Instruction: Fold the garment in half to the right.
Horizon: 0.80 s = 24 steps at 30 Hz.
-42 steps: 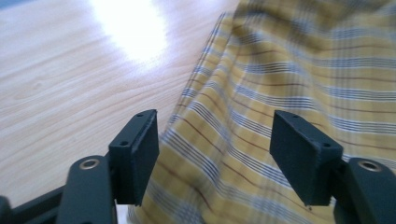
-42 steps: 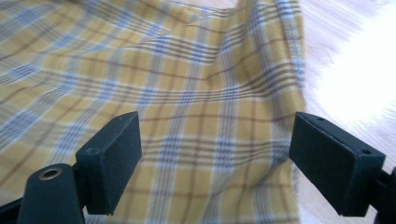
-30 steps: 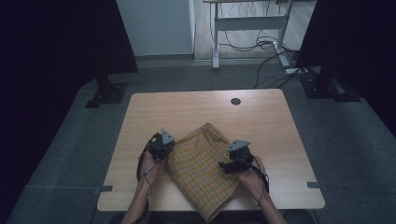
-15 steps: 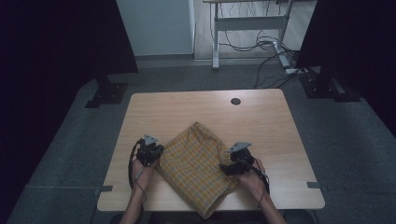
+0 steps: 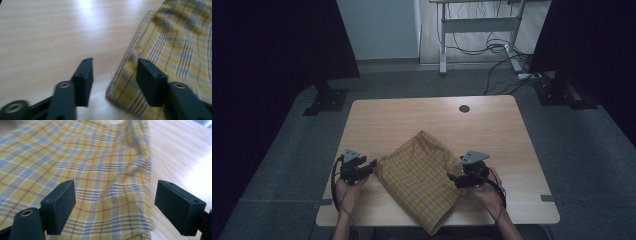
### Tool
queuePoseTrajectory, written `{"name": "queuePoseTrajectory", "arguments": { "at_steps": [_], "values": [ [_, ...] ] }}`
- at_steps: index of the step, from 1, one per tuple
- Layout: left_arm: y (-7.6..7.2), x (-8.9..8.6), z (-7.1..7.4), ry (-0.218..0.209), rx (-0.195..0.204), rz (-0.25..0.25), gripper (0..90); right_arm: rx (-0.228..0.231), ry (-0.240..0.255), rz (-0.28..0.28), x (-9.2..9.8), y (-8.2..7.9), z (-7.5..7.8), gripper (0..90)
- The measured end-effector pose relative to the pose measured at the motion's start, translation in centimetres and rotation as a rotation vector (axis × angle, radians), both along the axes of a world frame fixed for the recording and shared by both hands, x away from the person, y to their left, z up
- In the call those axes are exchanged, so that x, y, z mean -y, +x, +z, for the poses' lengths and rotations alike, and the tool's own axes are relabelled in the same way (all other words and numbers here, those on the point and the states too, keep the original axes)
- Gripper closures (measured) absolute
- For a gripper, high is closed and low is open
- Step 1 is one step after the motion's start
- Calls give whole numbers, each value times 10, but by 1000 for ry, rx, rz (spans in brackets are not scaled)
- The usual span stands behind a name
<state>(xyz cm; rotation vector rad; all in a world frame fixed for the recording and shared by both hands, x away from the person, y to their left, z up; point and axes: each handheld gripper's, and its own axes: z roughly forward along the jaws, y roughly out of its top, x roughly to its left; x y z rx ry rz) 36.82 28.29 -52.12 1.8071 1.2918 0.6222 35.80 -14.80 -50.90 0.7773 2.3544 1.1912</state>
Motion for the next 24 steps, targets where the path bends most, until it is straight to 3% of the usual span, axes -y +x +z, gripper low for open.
{"name": "queuePoseTrajectory", "arguments": {
  "at_steps": [1,2,4,6,7,8,11,18,20,22,24],
  "values": [
    [-2,-3,-3,-1,-6,7,432,-4,-3,22,-1,0,0,156],
    [-3,-7,-6,0,-17,14,387,-45,-21,79,-2,1,-6,146],
    [-6,-12,-12,8,-35,28,365,-64,-32,101,-2,2,-10,144],
    [-9,-15,-21,13,-65,30,329,-120,-106,147,-4,5,-30,139],
    [-9,-15,-21,13,-65,30,322,-120,-106,147,-4,5,-30,139],
    [-10,-13,-25,36,-79,23,313,-138,-102,158,-4,7,-39,139],
    [-11,-9,-28,78,-90,13,297,-131,-96,154,-3,8,-41,155],
    [-9,-1,-32,125,-99,-11,262,-136,-74,54,-1,0,-47,207],
    [-10,2,-33,141,-93,-18,236,-156,-69,-50,-2,-7,-46,215],
    [-10,2,-34,141,-89,-23,222,-160,-67,-76,-2,-8,-46,215],
    [-10,3,-35,140,-81,-31,196,-167,-52,-171,-3,-15,-46,214]
  ]
}}
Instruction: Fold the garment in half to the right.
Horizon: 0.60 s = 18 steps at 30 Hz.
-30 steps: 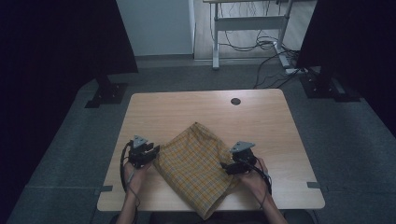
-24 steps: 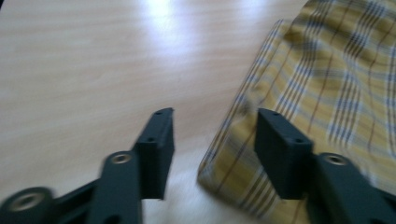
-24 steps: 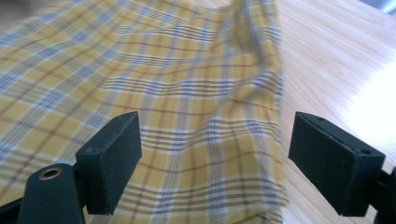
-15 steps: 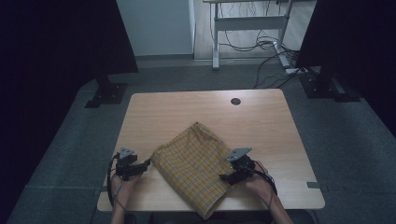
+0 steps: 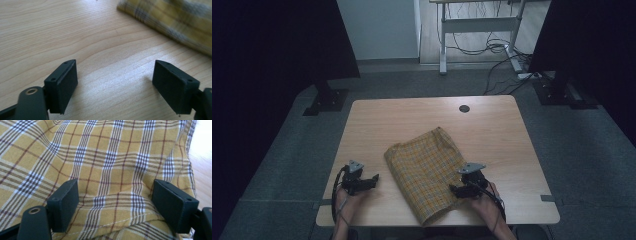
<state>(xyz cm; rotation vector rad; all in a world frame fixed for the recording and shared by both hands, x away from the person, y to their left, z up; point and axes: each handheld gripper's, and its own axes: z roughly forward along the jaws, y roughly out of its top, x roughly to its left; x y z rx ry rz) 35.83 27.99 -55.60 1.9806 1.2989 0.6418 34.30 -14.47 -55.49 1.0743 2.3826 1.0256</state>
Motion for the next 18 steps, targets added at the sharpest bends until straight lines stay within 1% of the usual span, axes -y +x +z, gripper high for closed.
{"name": "queuePoseTrajectory", "arguments": {
  "at_steps": [1,2,3,5,7,8,9,10,11,12,14,15,16,17,18],
  "values": [
    [0,0,0,0,-1,-2,196,0,0,0,0,0,0,214],
    [0,1,0,0,-1,-4,194,-2,4,-20,0,-2,0,212],
    [1,1,0,0,-1,-5,189,-6,9,-28,0,-3,1,209],
    [1,1,0,4,-4,-13,178,-8,14,-8,2,-5,4,199],
    [2,2,0,3,-6,-17,164,-10,8,50,5,-5,13,182],
    [2,2,0,4,-8,-19,147,33,2,121,11,-4,23,169],
    [3,2,0,5,-10,-24,147,33,2,121,11,-4,23,169],
    [3,3,0,7,-13,-26,135,58,2,158,14,-3,27,153],
    [3,3,0,7,-13,-26,127,60,-5,196,16,-1,30,138],
    [3,4,-1,8,-14,-25,122,42,-18,236,17,3,30,135],
    [4,5,-1,8,-17,-25,110,31,-51,320,16,10,25,141],
    [4,5,-1,10,-19,-25,96,0,-100,368,10,15,14,142],
    [4,5,-1,10,-19,-25,88,0,-100,368,10,15,14,142],
    [4,6,-1,11,-21,-26,88,-9,-112,374,8,16,10,130],
    [4,6,-1,12,-23,-26,79,-9,-57,356,8,18,3,140]
  ]
}}
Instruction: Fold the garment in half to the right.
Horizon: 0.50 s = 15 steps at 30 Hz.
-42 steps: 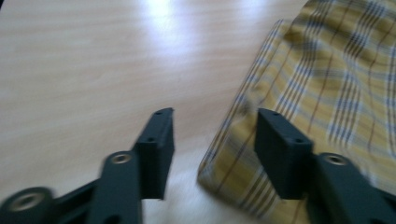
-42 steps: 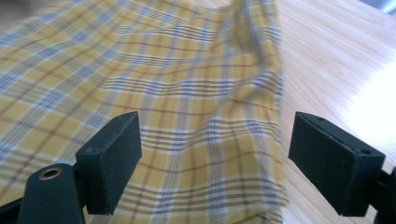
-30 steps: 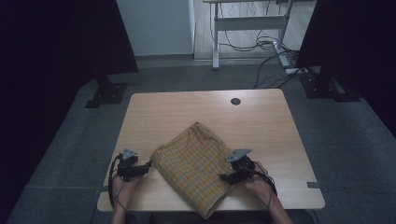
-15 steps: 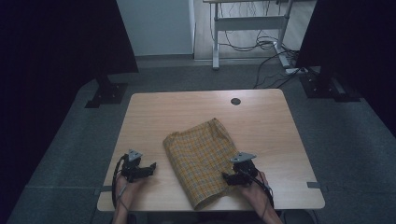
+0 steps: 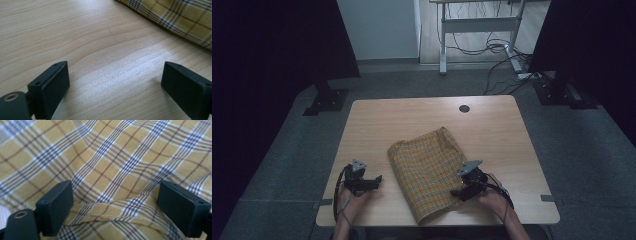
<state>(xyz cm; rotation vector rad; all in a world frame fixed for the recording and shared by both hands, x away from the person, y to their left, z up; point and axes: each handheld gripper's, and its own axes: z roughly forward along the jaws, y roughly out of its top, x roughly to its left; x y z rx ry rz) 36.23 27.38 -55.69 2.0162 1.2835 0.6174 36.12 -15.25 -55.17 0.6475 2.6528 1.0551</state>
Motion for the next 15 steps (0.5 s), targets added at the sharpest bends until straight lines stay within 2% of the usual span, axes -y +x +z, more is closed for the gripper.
{"name": "queuePoseTrajectory", "arguments": {
  "at_steps": [2,3,4,5,6,7,8,10,11,13,14,15],
  "values": [
    [0,0,0,0,-1,0,77,-1,11,-15,1,-1,-1,151],
    [0,0,0,0,-1,0,73,-5,21,-67,2,-6,-2,172],
    [0,0,0,0,-1,0,73,-6,26,-92,2,-8,-2,180],
    [0,1,0,0,-1,1,73,-6,26,-92,2,-8,-2,180],
    [0,1,0,0,-2,2,71,-7,28,-184,0,-17,-2,191],
    [0,1,0,1,-2,3,71,-7,28,-184,0,-17,-2,191],
    [0,1,0,1,-3,4,69,-11,27,-269,-1,-25,-2,192],
    [0,1,0,2,-3,5,67,-15,30,-346,-3,-32,-2,192],
    [0,1,0,1,-3,5,67,-15,30,-346,-3,-32,-2,192],
    [0,2,0,1,-4,6,65,-20,36,-400,-5,-36,-2,190],
    [0,2,0,1,-4,5,63,-39,43,-398,-4,-38,1,188],
    [1,2,0,1,-4,5,63,-39,43,-398,-4,-38,1,188]
  ]
}}
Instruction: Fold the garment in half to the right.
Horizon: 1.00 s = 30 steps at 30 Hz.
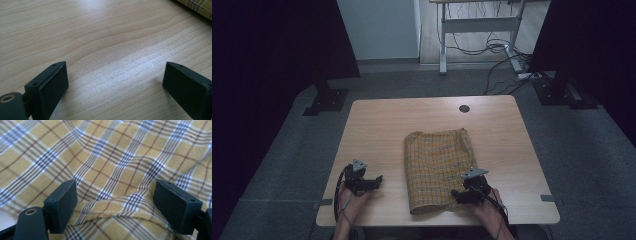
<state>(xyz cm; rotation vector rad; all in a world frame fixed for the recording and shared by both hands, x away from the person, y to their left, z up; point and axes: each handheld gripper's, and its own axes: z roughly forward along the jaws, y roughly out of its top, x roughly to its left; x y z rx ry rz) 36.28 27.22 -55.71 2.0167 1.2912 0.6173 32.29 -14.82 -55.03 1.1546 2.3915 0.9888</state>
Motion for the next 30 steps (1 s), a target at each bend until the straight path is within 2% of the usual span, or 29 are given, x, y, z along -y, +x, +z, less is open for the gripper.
{"name": "queuePoseTrajectory", "arguments": {
  "at_steps": [2,4,6,8,9,11,13,14,15,17,20,22,23,24,25,26,27,28,30],
  "values": [
    [0,0,0,0,0,0,63,-6,19,55,4,-1,8,182],
    [0,0,0,0,0,0,62,25,40,143,12,-1,18,179],
    [0,0,0,0,0,0,62,79,-3,220,20,2,24,127],
    [0,0,0,0,0,0,62,65,-65,281,27,10,20,124],
    [0,0,0,0,0,0,61,53,-72,299,29,14,15,125],
    [0,0,0,0,0,0,61,3,-31,297,30,20,3,137],
    [0,0,0,0,0,2,62,-6,-6,260,29,20,-5,140],
    [0,0,0,0,-1,2,62,-21,-2,204,27,17,-6,147],
    [0,0,0,0,-1,3,62,-21,-2,204,27,17,-6,147],
    [0,1,0,0,-1,4,61,-35,3,143,25,12,-6,151],
    [0,1,0,1,-1,4,61,-31,13,107,24,8,-6,150],
    [0,1,0,0,-1,4,61,-29,13,111,23,8,-6,149],
    [-1,1,0,0,0,5,61,0,-4,130,22,5,-3,157],
    [-1,1,0,0,0,5,61,0,-4,130,22,5,-3,157],
    [-1,1,0,0,-1,5,61,63,-38,186,20,1,2,179],
    [-1,1,0,0,-1,5,61,63,-38,186,20,1,2,179],
    [-1,1,0,0,-1,4,61,77,-51,211,20,0,3,183],
    [-1,1,0,1,-1,4,61,69,-56,216,19,1,1,181],
    [-1,1,0,1,0,4,62,50,-35,214,18,5,-4,165]
  ]
}}
